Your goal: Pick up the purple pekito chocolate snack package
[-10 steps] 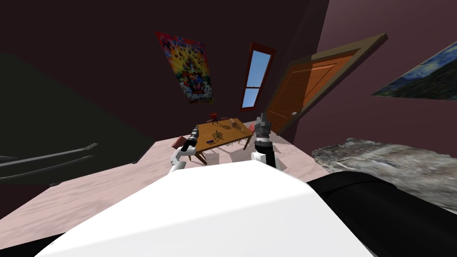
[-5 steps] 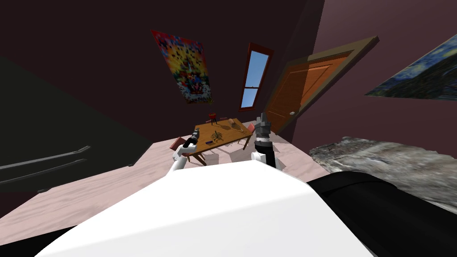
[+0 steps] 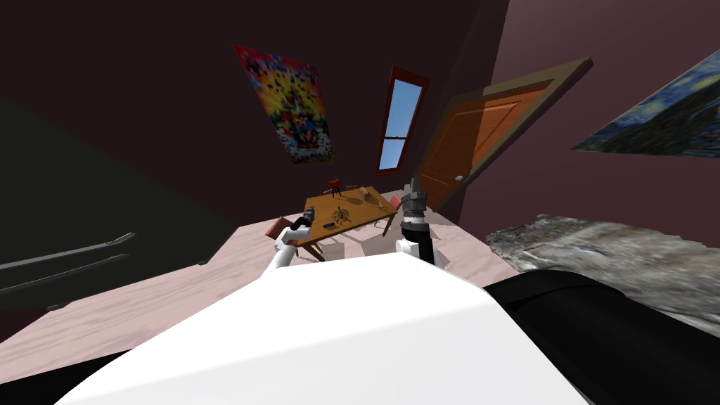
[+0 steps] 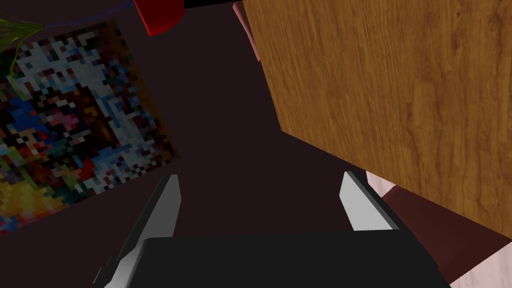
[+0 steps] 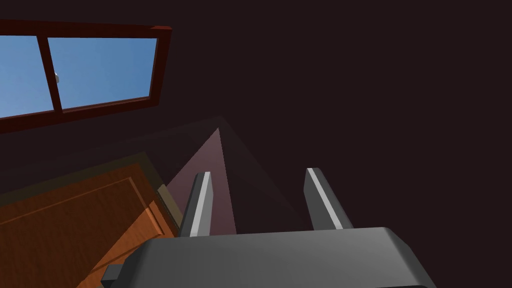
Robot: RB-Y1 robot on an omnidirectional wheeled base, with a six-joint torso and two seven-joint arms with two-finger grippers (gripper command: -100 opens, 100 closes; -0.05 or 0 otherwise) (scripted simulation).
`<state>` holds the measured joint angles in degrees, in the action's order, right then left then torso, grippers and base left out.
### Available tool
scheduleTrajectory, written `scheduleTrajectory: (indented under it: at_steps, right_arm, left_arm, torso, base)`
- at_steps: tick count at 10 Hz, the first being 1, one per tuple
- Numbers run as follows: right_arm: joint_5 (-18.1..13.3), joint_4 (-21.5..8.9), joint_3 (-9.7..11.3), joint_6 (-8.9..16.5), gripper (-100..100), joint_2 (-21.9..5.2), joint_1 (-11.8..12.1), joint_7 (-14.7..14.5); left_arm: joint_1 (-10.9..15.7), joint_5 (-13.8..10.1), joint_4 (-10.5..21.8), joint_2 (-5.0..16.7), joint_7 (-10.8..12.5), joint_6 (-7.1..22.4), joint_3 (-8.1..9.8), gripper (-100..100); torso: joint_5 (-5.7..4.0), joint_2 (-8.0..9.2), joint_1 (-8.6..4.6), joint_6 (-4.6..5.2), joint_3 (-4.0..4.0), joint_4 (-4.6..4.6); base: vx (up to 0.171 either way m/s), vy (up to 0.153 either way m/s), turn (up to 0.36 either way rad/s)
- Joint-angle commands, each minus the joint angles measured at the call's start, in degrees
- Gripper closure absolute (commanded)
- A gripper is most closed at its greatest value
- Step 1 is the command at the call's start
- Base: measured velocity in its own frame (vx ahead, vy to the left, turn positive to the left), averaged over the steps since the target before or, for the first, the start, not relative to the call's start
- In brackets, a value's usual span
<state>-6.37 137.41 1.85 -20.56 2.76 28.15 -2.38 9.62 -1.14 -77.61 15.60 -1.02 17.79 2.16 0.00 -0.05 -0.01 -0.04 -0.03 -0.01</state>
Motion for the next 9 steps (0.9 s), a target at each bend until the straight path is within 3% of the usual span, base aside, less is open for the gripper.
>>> scheduleTrajectory:
  at_steps: [1, 2, 5, 7, 8, 9]
  right_arm:
    - [0.0, 0.0, 0.0, 0.0, 0, 0.0, 0.0, 0.0]
    - [0.0, 0.0, 0.0, 0.0, 0, 0.0, 0.0, 0.0]
    - [0.0, 0.0, 0.0, 0.0, 0, 0.0, 0.0, 0.0]
    - [0.0, 0.0, 0.0, 0.0, 0, 0.0, 0.0, 0.0]
    - [0.0, 0.0, 0.0, 0.0, 0, 0.0, 0.0, 0.0]
    - [0.0, 0.0, 0.0, 0.0, 0, 0.0, 0.0, 0.0]
  left_arm:
    - [2.4, -0.9, 2.9, 0.4, 0.6, 2.9, 0.27, -100]
    - [2.4, -0.9, 4.0, 0.4, 0.6, 3.5, 0.27, -100]
    - [6.5, -2.3, 9.2, 0.8, 1.7, 8.8, 0.89, -100]
    - [6.5, -2.3, 11.1, 0.8, 1.7, 10.2, 0.89, -100]
    - [8.5, -3.1, 13.3, 1.0, 2.3, 12.9, 1.22, -100]
    - [8.5, -3.1, 14.6, 1.0, 2.3, 13.5, 1.22, -100]
  torso:
    - [0.00, 0.00, 0.00, 0.00, 0.00, 0.00]
    - [-0.01, -0.03, -0.02, 0.02, -0.01, 0.00]
    - [0.00, -0.08, 0.00, -0.01, -0.05, -0.02]
    - [0.00, -0.08, 0.00, 0.00, -0.05, -0.03]
    - [0.00, -0.01, -0.01, 0.00, -0.01, -0.01]
    - [-0.01, -0.04, -0.03, 0.01, -0.02, 0.00]
  base:
    - [0.019, -0.005, -0.049]
    - [0.023, -0.002, -0.026]
    - [0.037, -0.001, -0.031]
    - [0.020, -0.002, -0.011]
    - [0.023, -0.007, -0.033]
    - [0.029, -0.004, -0.028]
